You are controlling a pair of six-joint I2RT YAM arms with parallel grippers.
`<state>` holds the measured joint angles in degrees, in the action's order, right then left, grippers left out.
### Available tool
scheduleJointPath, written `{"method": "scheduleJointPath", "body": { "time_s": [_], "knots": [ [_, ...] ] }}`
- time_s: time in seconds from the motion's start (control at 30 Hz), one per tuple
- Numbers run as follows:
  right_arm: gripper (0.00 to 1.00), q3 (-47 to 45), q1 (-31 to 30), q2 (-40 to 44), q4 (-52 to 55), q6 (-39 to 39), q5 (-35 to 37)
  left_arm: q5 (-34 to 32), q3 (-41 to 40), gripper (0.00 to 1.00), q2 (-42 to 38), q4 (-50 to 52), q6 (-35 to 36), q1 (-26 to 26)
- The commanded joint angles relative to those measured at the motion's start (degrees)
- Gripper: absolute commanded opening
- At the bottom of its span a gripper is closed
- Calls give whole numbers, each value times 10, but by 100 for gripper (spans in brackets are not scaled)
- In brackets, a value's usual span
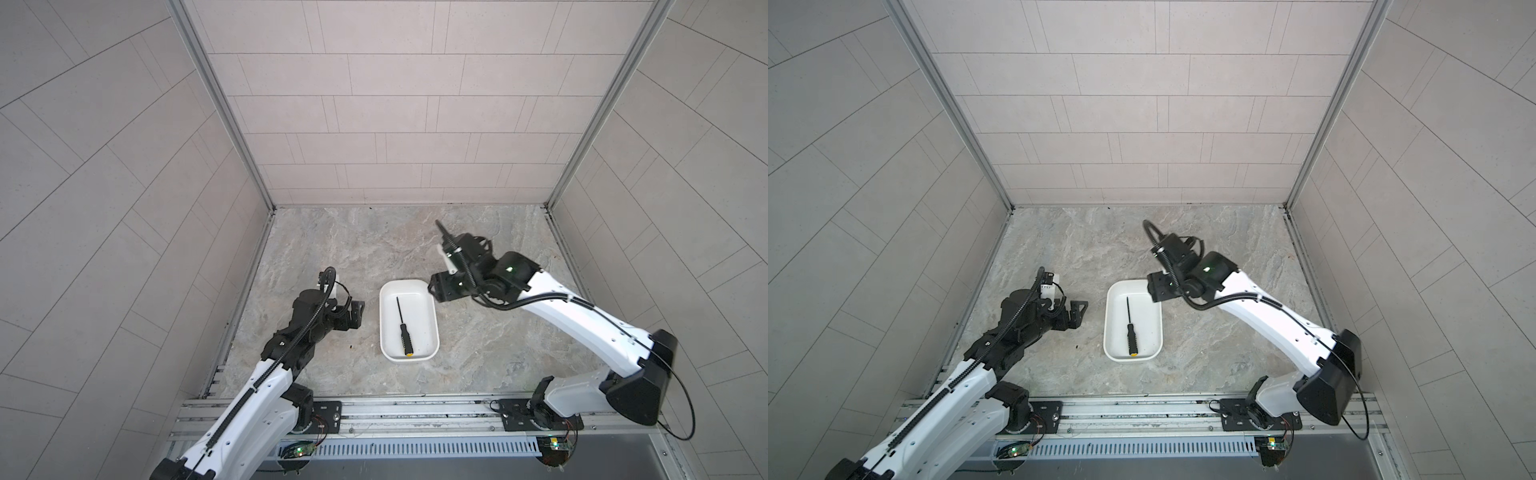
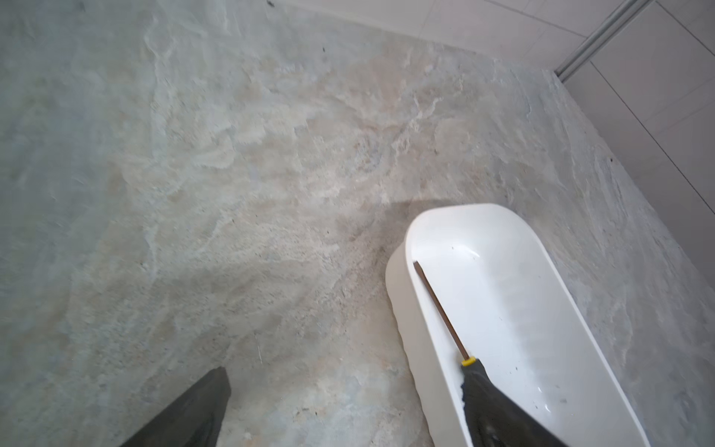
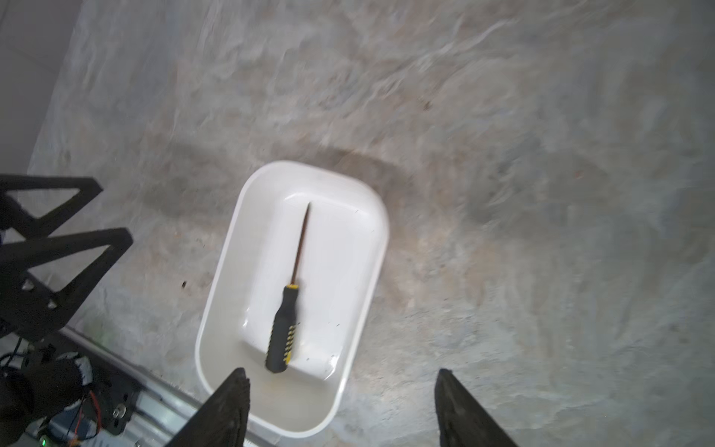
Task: Put the screwdriver in the bin
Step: Place the screwdriver into the bin, then reset both arms
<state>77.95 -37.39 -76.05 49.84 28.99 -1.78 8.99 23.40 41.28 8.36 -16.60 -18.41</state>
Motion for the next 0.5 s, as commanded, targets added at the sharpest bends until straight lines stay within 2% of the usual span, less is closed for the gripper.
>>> {"method": "scheduleJointPath", "body": {
  "time_s": [0.0, 0.13, 0.27, 0.37, 0.47],
  "knots": [
    [72, -43, 95, 43, -35, -83, 6, -94, 10, 100, -6, -72, 29, -2],
    [71, -99, 201, 72, -81, -125, 44, -171, 13, 100, 20, -110, 76, -1],
    [70, -188, 234, 88, -204, -172, 143, -232, 21, 100, 81, -161, 127, 0],
    [70, -256, 259, 97, -328, -196, 166, -265, 18, 100, 137, -221, 179, 3],
    [71, -304, 286, 87, -432, -204, 178, -259, 7, 100, 189, -290, 198, 15]
  ]
}}
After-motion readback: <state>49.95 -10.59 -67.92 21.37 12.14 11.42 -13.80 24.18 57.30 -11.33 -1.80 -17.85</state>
